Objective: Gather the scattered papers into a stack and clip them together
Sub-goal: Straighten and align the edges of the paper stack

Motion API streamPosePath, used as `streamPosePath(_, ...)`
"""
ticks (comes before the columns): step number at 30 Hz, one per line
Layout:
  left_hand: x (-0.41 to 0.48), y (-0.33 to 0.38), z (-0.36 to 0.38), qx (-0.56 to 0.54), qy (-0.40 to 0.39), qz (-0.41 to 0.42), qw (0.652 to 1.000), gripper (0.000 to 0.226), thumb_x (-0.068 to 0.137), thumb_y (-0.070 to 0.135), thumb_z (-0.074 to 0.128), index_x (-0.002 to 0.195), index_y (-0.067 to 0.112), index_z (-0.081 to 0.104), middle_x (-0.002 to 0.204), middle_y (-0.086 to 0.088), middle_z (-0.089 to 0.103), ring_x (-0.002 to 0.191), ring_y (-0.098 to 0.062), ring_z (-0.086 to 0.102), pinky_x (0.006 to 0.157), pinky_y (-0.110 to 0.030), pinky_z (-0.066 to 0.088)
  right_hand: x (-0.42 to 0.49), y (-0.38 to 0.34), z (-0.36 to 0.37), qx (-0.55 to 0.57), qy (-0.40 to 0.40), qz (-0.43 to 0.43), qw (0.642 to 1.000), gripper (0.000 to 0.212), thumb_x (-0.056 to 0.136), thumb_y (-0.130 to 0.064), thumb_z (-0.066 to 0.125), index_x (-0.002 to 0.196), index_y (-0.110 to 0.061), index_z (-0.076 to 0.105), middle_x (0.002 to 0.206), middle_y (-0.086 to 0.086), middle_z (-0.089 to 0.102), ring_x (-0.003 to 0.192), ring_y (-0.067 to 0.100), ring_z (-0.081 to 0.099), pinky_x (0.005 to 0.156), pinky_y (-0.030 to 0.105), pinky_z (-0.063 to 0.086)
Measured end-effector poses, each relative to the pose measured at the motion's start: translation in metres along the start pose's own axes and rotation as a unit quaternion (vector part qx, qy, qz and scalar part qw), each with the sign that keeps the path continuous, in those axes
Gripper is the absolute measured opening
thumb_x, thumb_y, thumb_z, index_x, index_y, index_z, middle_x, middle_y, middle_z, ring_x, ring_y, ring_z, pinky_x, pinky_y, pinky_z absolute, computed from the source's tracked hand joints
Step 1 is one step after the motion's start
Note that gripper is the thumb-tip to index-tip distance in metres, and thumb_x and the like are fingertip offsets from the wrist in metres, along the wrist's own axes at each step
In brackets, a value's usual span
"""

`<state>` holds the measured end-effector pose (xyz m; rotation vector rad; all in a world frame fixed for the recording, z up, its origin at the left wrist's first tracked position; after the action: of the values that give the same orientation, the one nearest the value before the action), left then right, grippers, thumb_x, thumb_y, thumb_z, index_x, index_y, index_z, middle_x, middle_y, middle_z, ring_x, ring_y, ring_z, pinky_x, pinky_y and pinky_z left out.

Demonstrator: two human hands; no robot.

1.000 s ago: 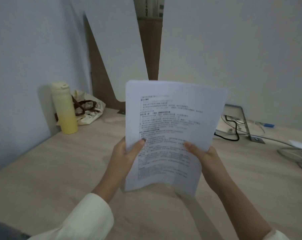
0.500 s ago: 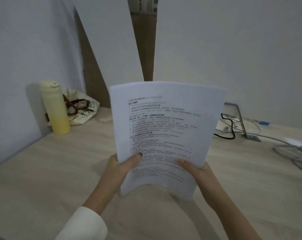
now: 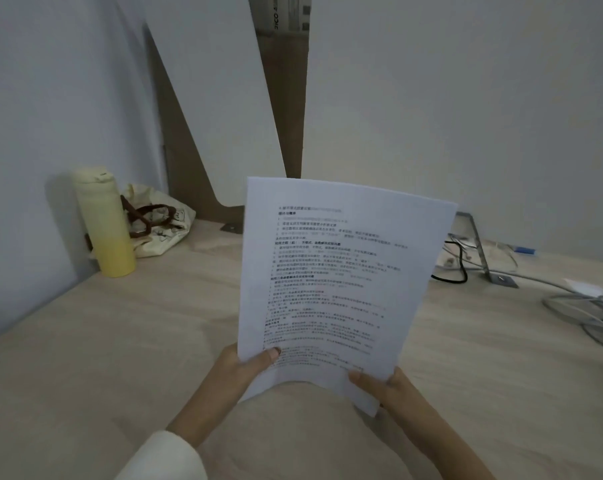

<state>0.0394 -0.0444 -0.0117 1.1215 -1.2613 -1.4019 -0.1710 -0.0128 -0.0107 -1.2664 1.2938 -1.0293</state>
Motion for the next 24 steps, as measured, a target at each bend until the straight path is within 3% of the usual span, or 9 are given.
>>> streamPosePath(5,-0.003,0.024,-0.002,-0.013,-0.015,-0.01,1.0,0.024,0.069,0.026,0.075,0.093,0.026,0.074,0.1,-0.002,0.076,0.092,-0.025,0.071,0.086,-0.044,0.054,0.002,-0.051,-0.023,0.058,0.017,-0.054,0.997,0.024,0.084,-0.016,0.059,0.107,-0.02,0.066,0.104,-0.004,0.074,0.093,0.016,0.071,0.073,0.026,0.058)
streamPosePath(8,-0.004,0.065,-0.003,-0.004,-0.006,0.031,0.999,0.022,0.072,0.018,0.075,0.094,0.023,0.07,0.096,-0.003,0.076,0.084,-0.022,0.073,0.076,-0.038,0.059,0.0,-0.078,-0.028,0.063,0.031,-0.09,0.994,0.023,0.086,-0.015,0.056,0.106,-0.018,0.066,0.099,-0.001,0.076,0.088,0.019,0.072,0.07,0.028,0.059)
streamPosePath(12,-0.004,0.149,-0.013,0.018,0.069,0.13,0.989,0.027,0.067,0.03,0.077,0.092,0.026,0.069,0.094,-0.001,0.076,0.079,-0.016,0.073,0.073,-0.033,0.058,-0.005,-0.089,-0.024,0.047,0.033,-0.099,0.993,0.024,0.084,-0.017,0.057,0.106,-0.012,0.067,0.098,0.005,0.076,0.089,0.024,0.072,0.069,0.027,0.058)
streamPosePath(15,-0.021,0.232,-0.01,0.177,0.072,0.297,0.935,0.019,0.082,0.031,0.065,0.101,0.034,0.065,0.092,0.012,0.074,0.084,0.001,0.068,0.074,-0.013,0.052,-0.01,-0.104,-0.024,0.027,0.015,-0.115,0.993,0.029,0.08,-0.021,0.058,0.104,-0.009,0.068,0.097,0.007,0.075,0.088,0.026,0.072,0.072,0.03,0.059)
streamPosePath(16,-0.026,0.252,-0.001,0.249,0.053,0.319,0.913,0.021,0.079,0.038,0.066,0.101,0.036,0.064,0.093,0.014,0.073,0.087,0.002,0.067,0.079,-0.014,0.051,-0.012,-0.11,-0.025,0.016,0.01,-0.121,0.992,0.029,0.079,-0.022,0.059,0.103,-0.008,0.068,0.096,0.008,0.075,0.088,0.026,0.072,0.073,0.029,0.059)
streamPosePath(18,-0.027,0.272,0.018,0.423,0.03,0.301,0.854,0.042,0.068,0.065,0.063,0.102,0.041,0.063,0.095,0.021,0.07,0.086,0.007,0.062,0.083,-0.023,0.049,-0.014,-0.122,-0.027,-0.009,0.004,-0.135,0.991,0.027,0.078,-0.023,0.059,0.098,-0.007,0.069,0.093,0.008,0.076,0.085,0.026,0.072,0.071,0.028,0.059)
streamPosePath(20,-0.021,0.275,0.035,0.568,0.007,0.245,0.786,0.052,0.065,0.073,0.056,0.107,0.043,0.058,0.097,0.025,0.064,0.083,0.009,0.056,0.077,-0.022,0.044,-0.018,-0.136,-0.027,-0.039,-0.002,-0.148,0.988,0.025,0.078,-0.024,0.059,0.094,-0.007,0.07,0.092,0.008,0.075,0.083,0.026,0.072,0.069,0.027,0.058)
streamPosePath(22,-0.016,0.269,0.051,0.589,-0.055,0.214,0.777,0.044,0.071,0.065,0.057,0.108,0.04,0.058,0.095,0.023,0.063,0.081,0.006,0.058,0.072,-0.018,0.044,-0.021,-0.149,-0.026,-0.064,-0.018,-0.163,0.984,0.026,0.076,-0.027,0.059,0.092,-0.01,0.07,0.092,0.007,0.075,0.082,0.023,0.072,0.071,0.029,0.058)
streamPosePath(24,-0.015,0.262,0.059,0.53,-0.105,0.207,0.816,0.028,0.077,0.054,0.06,0.099,0.038,0.062,0.09,0.022,0.065,0.077,0.005,0.064,0.066,-0.014,0.049,-0.022,-0.158,-0.027,-0.077,-0.024,-0.166,0.983,0.025,0.075,-0.029,0.059,0.092,-0.014,0.07,0.092,0.004,0.076,0.082,0.021,0.072,0.075,0.034,0.058)
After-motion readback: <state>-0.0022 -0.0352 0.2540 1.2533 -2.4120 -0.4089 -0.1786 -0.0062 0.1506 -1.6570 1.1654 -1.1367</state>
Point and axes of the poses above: each hand's wrist, its own x-axis towards the middle knuckle, its own z-axis out of the palm, y = z × x, the point moved 7 cm from there along x, towards the middle knuckle
